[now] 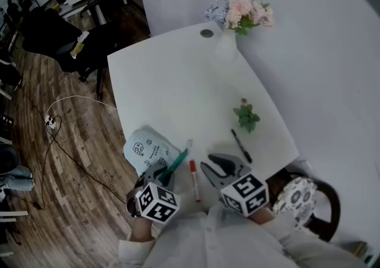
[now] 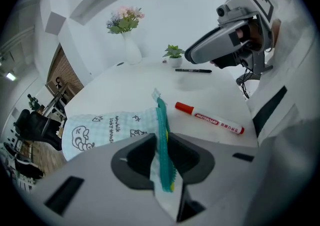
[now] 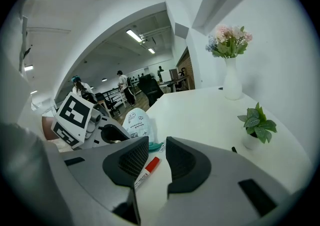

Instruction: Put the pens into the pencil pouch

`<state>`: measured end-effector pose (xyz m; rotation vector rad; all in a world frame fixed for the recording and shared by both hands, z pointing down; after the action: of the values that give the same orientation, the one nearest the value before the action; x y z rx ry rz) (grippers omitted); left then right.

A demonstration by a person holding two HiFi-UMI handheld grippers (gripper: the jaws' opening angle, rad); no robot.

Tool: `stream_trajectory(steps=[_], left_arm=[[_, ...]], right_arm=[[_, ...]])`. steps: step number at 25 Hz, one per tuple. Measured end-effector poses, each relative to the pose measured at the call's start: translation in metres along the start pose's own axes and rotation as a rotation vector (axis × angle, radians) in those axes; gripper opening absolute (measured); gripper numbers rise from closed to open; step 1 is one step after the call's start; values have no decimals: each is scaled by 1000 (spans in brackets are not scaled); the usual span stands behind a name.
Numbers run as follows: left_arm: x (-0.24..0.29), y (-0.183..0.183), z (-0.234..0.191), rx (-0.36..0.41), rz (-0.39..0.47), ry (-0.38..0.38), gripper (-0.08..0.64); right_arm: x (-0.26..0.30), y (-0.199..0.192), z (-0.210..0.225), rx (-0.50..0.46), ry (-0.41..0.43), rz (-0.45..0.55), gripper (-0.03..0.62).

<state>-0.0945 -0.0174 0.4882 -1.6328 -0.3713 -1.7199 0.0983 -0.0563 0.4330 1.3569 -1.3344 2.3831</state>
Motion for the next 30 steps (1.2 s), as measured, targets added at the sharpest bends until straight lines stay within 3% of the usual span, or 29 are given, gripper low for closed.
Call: stream_trajectory(steps=[2,8,15,30], left_arm=[[0,-1,-1,-21,16,-8,55],[-9,1,-7,-87,70,-54,46],[-26,9,-20,-211,202,-85,44],[-80,22,-35,-337,399,-148,44]], right_arm=[[1,-1,1,2,4,-3,102],[3,1,2,0,16,-4,102],[6,-3,2,1,14,-13,101],[2,-7,-2,15,-13,-1,101]])
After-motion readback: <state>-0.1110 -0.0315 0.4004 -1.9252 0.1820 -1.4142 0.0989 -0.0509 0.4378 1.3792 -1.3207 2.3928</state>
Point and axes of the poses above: the fingertips, and each gripper's own axes: x forward along the fingers, z to its right, y out of its top, the point moved 9 cm from there along -x, backward along the fingers, and after that the axes turned 14 degrees about -z, right-handed, at the moved point
